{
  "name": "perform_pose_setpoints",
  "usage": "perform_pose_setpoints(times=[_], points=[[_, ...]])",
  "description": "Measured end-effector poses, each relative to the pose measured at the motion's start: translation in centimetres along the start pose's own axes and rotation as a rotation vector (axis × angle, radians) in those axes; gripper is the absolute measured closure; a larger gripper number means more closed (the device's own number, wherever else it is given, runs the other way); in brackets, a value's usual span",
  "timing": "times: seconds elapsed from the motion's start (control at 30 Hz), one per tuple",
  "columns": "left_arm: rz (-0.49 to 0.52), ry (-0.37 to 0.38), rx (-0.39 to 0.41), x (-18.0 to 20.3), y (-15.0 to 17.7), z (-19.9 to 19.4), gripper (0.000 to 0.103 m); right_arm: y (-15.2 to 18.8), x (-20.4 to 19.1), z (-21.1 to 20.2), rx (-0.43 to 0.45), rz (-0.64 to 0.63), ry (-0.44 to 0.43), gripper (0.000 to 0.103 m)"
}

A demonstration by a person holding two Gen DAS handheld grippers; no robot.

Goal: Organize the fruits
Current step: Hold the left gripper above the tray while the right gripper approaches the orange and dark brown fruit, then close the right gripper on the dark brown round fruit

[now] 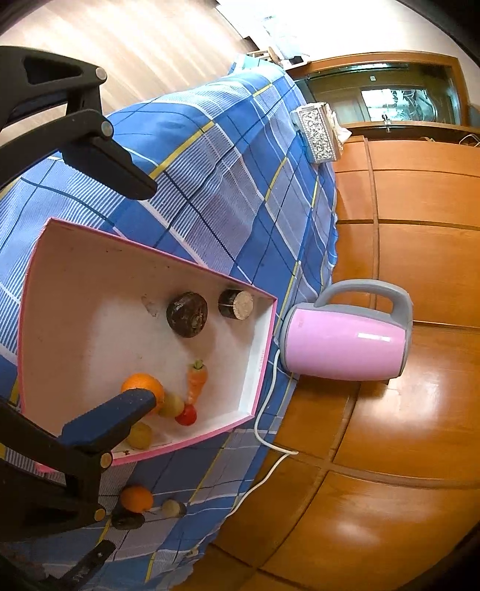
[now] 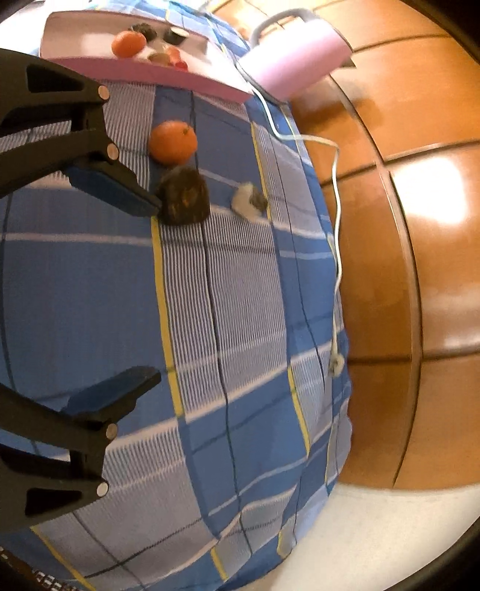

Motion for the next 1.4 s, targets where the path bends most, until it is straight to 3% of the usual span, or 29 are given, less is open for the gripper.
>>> perform_pose_setpoints(times=[0.2, 0.7, 0.9, 1.0, 1.4], points=[[-0.003, 0.013, -0.009, 0.2, 0.3, 0.1, 0.000, 0.4, -1.9, 0.2, -0.046, -0.009, -0.073, 0.042], [0.044, 0.054, -0.039, 1.8, 1.1, 0.8, 0.000, 0.1, -6.7, 4.2, -0.111, -0.141, -0.074, 0.042], [0.025, 0.041, -0.063, 1.7, 1.7, 1.4, 0.000, 0.1, -6.3, 4.3, -0.121, -0.140, -0.097, 0.042], [0.012, 0.032, -0.065, 1.4, 1.7, 1.4, 0.000, 0.2, -6.9, 4.2, -0.113, -0.183, -0.118, 0.056], [0.004, 0.034, -0.066, 1.4, 1.7, 1.2, 0.000, -0.4, -5.9, 2.7, -0.111, -0.149, -0.160, 0.058]])
Point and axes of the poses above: each gripper's, at about its wrist camera, not at the fingertips, and z roughly the way its jaws point, x to its right, y to its underside, the point moved 5 cm from there along z, roughly the way its jaws point, and after that the axes turned 15 degrees about z, right-handed, at the moved point
